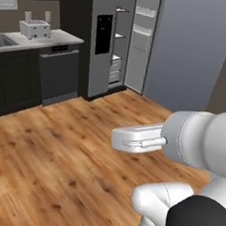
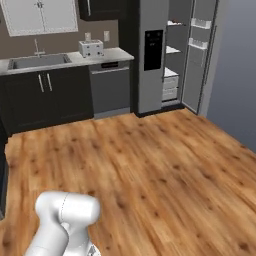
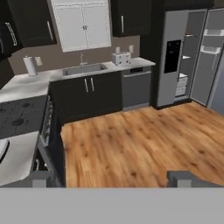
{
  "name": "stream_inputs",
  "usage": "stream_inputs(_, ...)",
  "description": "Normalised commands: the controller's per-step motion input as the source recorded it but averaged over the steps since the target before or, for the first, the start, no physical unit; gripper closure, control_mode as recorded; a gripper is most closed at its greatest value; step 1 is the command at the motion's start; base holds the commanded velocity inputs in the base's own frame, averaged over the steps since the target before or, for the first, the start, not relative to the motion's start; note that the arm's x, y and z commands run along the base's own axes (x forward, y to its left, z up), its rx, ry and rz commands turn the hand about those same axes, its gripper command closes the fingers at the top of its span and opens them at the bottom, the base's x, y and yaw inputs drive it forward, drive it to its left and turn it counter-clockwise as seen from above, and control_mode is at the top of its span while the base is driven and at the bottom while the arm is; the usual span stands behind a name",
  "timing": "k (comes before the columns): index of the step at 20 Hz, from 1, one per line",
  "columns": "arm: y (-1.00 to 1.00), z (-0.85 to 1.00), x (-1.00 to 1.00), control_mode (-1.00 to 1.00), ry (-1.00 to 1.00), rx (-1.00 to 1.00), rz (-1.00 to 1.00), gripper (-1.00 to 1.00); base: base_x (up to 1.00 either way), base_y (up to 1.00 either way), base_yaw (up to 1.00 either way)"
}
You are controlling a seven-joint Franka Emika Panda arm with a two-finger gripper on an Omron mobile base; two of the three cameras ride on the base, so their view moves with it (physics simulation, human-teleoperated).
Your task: Gather the cucumber and squash from the fridge and place them on a tray on the dining counter. Then gather the steak and chicken drumstick from the fridge and place them on the other tray.
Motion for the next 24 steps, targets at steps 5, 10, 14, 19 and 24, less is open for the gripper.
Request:
stream_inputs(5, 0.0, 0.0, 0.0, 1.0, 0.0, 0.0, 0.0, -1.0, 1.0, -0.41, 0.13)
stream_inputs(10, 0.0, 0.0, 0.0, 1.0, 0.0, 0.0, 0.0, -1.0, 1.0, -0.62, 0.22)
stream_inputs(14, 0.0, 0.0, 0.0, 1.0, 0.0, 0.0, 0.0, -1.0, 1.0, -0.82, 0.23)
stream_inputs(19, 0.0, 0.0, 0.0, 1.0, 0.0, 0.0, 0.0, -1.0, 1.0, -0.85, 0.23)
stream_inputs(24, 0.0, 0.0, 0.0, 1.0, 0.0, 0.0, 0.0, -1.0, 1.0, -0.67, 0.26)
